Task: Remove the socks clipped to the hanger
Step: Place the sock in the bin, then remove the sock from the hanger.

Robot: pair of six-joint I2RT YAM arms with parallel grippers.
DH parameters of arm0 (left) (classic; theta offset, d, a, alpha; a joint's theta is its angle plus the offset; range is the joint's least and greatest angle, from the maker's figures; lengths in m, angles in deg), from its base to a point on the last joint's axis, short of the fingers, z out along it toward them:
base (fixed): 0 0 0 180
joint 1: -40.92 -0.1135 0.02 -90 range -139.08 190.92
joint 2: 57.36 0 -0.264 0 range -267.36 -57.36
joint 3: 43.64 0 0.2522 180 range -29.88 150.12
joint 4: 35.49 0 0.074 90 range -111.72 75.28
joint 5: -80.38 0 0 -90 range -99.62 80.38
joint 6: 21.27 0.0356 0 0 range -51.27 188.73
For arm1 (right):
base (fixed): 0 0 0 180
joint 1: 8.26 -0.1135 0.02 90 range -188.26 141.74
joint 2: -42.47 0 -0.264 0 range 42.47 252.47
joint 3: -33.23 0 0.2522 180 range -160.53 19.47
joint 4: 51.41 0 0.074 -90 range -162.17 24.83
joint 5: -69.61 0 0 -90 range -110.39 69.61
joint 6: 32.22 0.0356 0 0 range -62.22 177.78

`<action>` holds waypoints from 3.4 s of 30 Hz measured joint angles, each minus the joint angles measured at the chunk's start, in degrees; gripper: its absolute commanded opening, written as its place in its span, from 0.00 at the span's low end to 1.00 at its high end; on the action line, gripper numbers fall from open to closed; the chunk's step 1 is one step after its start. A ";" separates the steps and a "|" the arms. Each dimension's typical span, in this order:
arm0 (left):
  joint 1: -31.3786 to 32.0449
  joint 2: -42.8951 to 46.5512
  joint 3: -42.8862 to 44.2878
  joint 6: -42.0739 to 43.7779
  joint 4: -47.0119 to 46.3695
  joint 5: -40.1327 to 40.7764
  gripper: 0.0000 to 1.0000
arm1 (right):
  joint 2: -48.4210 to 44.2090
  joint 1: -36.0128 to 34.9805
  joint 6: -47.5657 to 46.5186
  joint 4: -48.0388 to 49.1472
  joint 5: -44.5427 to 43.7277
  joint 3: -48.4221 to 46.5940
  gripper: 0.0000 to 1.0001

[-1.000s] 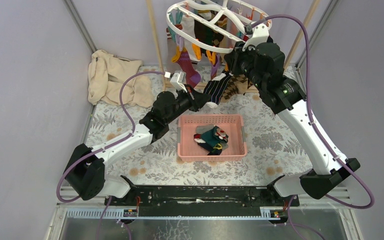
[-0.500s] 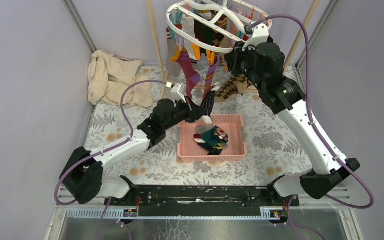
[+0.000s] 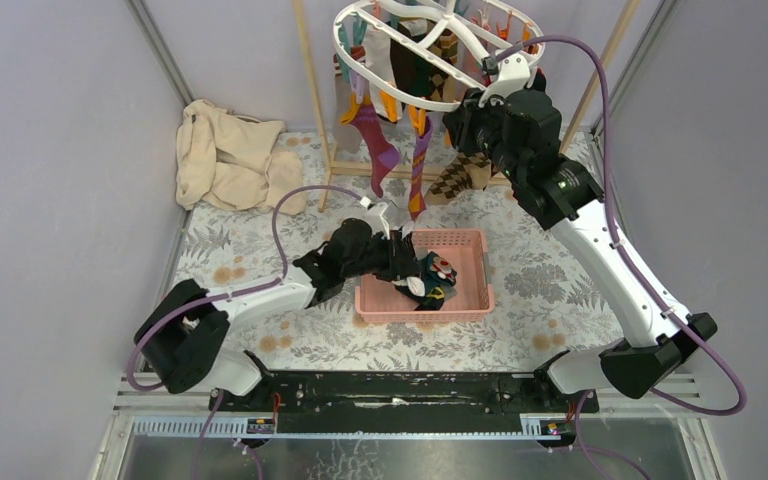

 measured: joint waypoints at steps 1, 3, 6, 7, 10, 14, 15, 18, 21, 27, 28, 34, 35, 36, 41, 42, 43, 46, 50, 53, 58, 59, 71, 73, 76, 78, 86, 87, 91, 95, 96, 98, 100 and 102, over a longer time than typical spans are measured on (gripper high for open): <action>0.26 -0.79 -0.02 -0.09 0.48 -0.35 0.31 | 0.00 0.00 0.02 0.13 0.17 0.11 0.23; 0.42 -2.29 -0.02 -0.09 1.66 -0.79 0.39 | 0.00 0.00 0.09 0.17 0.74 0.26 0.33; 0.42 -3.89 -0.02 0.02 3.43 -0.87 0.51 | 0.00 0.00 0.42 0.15 1.90 0.33 0.57; 0.42 -4.11 -0.02 0.13 3.96 -0.87 0.55 | 0.00 -0.02 0.48 0.13 2.21 0.33 0.59; 0.57 -4.13 0.02 0.39 5.35 -0.83 0.66 | 0.00 -0.07 0.48 -0.07 3.26 0.48 0.64; 0.74 -3.85 0.15 0.72 6.99 -0.66 0.72 | -0.61 -0.07 0.74 -0.74 3.54 1.42 0.72; 0.76 -3.63 0.15 0.79 7.45 -0.59 0.72 | -1.05 -0.07 0.85 -0.81 3.52 1.90 0.73; 0.79 -2.73 0.28 1.01 8.98 -0.15 0.73 | -3.85 -0.07 1.03 -1.14 3.21 4.52 0.77; 0.79 -2.08 0.74 1.40 10.03 0.61 0.73 | -8.17 -0.11 1.14 -1.57 1.27 8.02 0.79; 0.79 -1.44 1.14 1.75 11.45 1.60 0.74 | -15.58 -0.11 1.16 -2.19 -6.84 11.04 0.78; 0.79 -1.29 1.14 1.77 11.76 1.79 0.84 | -16.20 -0.11 1.16 -2.32 -8.68 11.04 0.78; 0.79 0.66 1.31 1.99 12.76 2.38 0.99 | -16.26 6.12 2.05 -4.42 -14.56 10.86 0.76; 0.79 1.01 1.57 2.03 12.92 2.40 0.99 | -15.74 8.81 2.67 -4.59 -14.23 10.91 0.76; 0.79 1.31 2.08 2.05 13.07 2.43 0.99 | -15.17 11.82 3.30 -4.59 -13.60 11.19 0.76; 1.05 2.01 3.65 2.23 13.18 2.43 0.99 | -13.84 22.10 5.90 -3.93 -8.48 15.82 0.74; 1.11 2.23 3.69 2.27 13.18 2.40 0.99 | -13.64 23.15 6.25 -3.58 -7.37 16.57 0.74; 1.20 2.51 3.69 2.34 13.31 2.38 0.99 | -13.40 24.24 6.51 -2.82 -6.12 17.33 0.73; 1.42 3.74 3.69 2.60 13.38 1.92 0.99 | -12.04 26.75 7.39 0.09 -0.87 18.43 0.70; 1.44 5.92 3.69 2.86 12.85 0.66 0.99 | -10.03 28.44 8.39 4.50 4.66 19.10 0.69; 1.44 7.34 3.69 3.15 12.35 -0.02 0.99 | -7.74 29.97 9.62 8.35 9.57 20.06 0.69; 1.44 9.22 3.69 3.78 12.31 -0.59 0.99 | -4.24 31.71 11.58 14.82 16.09 22.38 0.69; 1.44 9.64 3.69 3.96 12.33 -0.63 0.99 | -3.54 31.80 12.07 16.22 17.44 22.84 0.69; 1.46 11.39 3.69 4.66 12.55 -0.63 0.99 | -0.50 33.62 16.39 25.29 26.10 28.02 0.67; 1.46 11.39 3.69 4.79 12.59 -0.63 0.99 | -1.73 33.62 16.37 25.24 26.10 28.85 0.68; 1.46 11.37 3.69 4.87 12.59 -0.66 0.99 | -4.24 33.62 16.37 24.96 26.53 29.62 0.69; 1.46 11.34 3.69 4.94 12.59 -0.66 0.99 | -5.42 33.62 16.35 25.03 27.23 29.62 0.70; 1.46 11.10 3.69 5.01 12.61 -0.87 0.99 | -6.51 33.62 16.33 24.06 30.12 29.59 0.72; 1.46 10.99 3.69 5.03 12.61 -0.92 0.99 | -6.36 33.62 16.35 24.20 30.53 29.59 0.72; 1.46 10.71 3.69 5.01 12.63 -1.20 0.99 | -4.48 33.62 16.74 25.18 32.09 29.38 0.73; 1.46 10.69 3.69 5.01 12.63 -1.29 0.99 | -1.77 33.59 17.64 26.56 34.42 29.38 0.76; 1.46 10.67 3.72 5.01 12.61 -1.29 0.99 | -1.20 33.55 17.86 27.06 35.04 29.38 0.77; 1.46 10.62 3.72 5.01 12.63 -1.31 0.99 | -0.57 33.33 18.08 27.56 35.74 29.38 0.78; 1.46 10.54 3.72 5.01 12.63 -1.36 0.99 | -0.39 33.09 18.08 28.02 36.28 29.40 0.78; 1.46 10.40 3.72 5.01 12.63 -1.36 0.99 | -0.39 32.20 18.03 28.72 36.24 29.40 0.78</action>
